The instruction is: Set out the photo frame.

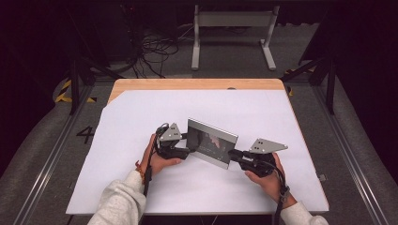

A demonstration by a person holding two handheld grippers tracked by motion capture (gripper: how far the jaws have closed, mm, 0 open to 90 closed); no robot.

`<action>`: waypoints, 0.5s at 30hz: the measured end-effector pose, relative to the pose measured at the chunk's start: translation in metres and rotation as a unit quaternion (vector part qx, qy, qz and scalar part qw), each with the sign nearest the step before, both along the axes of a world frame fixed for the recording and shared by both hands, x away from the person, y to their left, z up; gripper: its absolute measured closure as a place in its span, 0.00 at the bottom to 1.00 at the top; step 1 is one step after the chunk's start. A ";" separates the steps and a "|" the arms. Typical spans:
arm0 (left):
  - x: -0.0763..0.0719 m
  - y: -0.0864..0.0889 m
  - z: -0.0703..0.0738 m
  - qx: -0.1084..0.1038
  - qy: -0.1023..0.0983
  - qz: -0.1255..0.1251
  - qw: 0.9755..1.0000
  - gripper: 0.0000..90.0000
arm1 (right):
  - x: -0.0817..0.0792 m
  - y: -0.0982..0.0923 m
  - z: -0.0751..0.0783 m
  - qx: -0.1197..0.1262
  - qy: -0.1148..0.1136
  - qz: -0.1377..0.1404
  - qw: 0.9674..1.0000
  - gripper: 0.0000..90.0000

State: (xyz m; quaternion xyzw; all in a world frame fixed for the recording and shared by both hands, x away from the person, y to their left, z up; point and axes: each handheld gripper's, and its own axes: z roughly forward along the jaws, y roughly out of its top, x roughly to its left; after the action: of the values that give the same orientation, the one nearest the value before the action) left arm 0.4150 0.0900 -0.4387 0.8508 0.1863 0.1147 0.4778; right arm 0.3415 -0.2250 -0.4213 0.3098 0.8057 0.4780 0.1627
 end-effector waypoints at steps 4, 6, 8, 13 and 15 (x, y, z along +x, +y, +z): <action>0.002 0.003 -0.001 -0.004 0.002 0.002 1.000 0.59 | 0.002 0.003 -0.002 -0.002 0.001 0.003 1.000 0.88; 0.002 0.004 -0.001 -0.003 0.001 0.001 1.000 0.60 | 0.003 0.003 -0.003 -0.002 0.001 0.006 1.000 0.89; 0.000 0.006 0.000 0.002 0.002 0.003 1.000 0.62 | 0.003 0.004 -0.003 -0.002 0.001 0.003 1.000 0.89; -0.007 0.008 0.001 0.012 -0.003 0.007 1.000 0.65 | 0.003 0.004 -0.004 -0.003 -0.003 0.001 1.000 0.88; -0.010 0.009 0.002 0.018 -0.005 0.007 1.000 0.66 | 0.002 0.005 -0.004 -0.005 -0.004 0.001 1.000 0.88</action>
State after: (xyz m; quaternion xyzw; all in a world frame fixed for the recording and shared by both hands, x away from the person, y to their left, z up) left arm 0.4055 0.0994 -0.4366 0.8572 0.1883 0.1255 0.4626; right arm 0.3440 -0.2204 -0.4250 0.3063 0.8077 0.4753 0.1669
